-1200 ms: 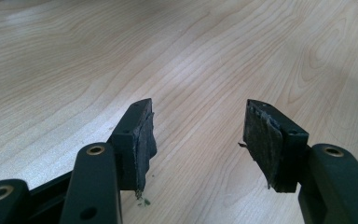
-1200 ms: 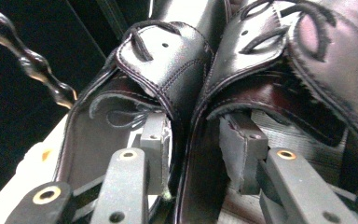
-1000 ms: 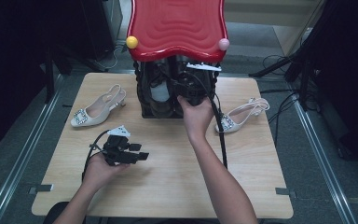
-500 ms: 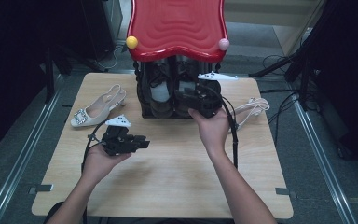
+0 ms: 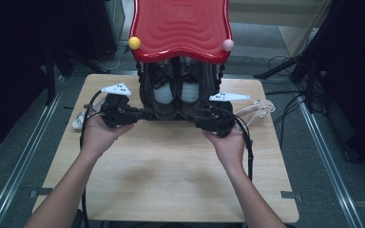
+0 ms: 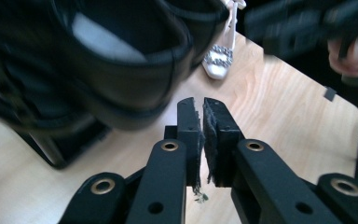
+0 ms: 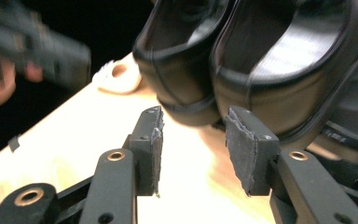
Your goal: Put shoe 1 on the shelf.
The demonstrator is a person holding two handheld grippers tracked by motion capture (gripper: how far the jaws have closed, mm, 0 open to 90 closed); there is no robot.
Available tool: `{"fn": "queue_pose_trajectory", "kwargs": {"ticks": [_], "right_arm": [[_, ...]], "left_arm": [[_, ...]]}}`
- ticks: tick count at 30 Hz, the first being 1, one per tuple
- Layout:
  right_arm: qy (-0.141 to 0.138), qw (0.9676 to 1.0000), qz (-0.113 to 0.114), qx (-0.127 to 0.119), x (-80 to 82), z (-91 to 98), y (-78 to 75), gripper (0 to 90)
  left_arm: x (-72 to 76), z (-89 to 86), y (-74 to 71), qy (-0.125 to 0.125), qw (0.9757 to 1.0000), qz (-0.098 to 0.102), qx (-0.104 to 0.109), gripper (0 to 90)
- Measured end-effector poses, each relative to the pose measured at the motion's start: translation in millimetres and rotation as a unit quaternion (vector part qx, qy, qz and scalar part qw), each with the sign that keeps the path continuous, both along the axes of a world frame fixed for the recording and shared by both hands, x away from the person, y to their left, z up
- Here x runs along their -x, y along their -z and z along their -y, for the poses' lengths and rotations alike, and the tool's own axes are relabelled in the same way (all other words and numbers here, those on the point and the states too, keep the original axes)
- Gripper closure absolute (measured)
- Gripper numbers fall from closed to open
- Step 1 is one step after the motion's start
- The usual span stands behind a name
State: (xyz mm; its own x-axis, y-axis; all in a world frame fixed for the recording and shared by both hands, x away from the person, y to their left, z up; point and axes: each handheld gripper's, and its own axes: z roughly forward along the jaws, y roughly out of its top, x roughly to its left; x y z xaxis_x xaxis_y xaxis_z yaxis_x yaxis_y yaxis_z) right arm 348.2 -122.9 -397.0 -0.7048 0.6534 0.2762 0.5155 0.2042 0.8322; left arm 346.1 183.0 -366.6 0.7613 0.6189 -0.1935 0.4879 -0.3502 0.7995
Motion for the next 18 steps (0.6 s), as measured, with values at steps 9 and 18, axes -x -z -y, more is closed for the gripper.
{"fn": "queue_pose_trajectory", "kwargs": {"ticks": [9,18], "right_arm": [[-0.039,0.9991,-0.013,0.008,-2.6,-5.1,19.5,55.4],[-0.052,0.9985,-0.020,-0.005,-10.4,-4.2,24.0,58.1]], "left_arm": [[-33.1,19.4,-46.9,0.018,0.9995,0.026,-0.004,89.1],[-65.2,41.0,-86.6,0.026,0.9991,0.034,0.005,89.3]]}}
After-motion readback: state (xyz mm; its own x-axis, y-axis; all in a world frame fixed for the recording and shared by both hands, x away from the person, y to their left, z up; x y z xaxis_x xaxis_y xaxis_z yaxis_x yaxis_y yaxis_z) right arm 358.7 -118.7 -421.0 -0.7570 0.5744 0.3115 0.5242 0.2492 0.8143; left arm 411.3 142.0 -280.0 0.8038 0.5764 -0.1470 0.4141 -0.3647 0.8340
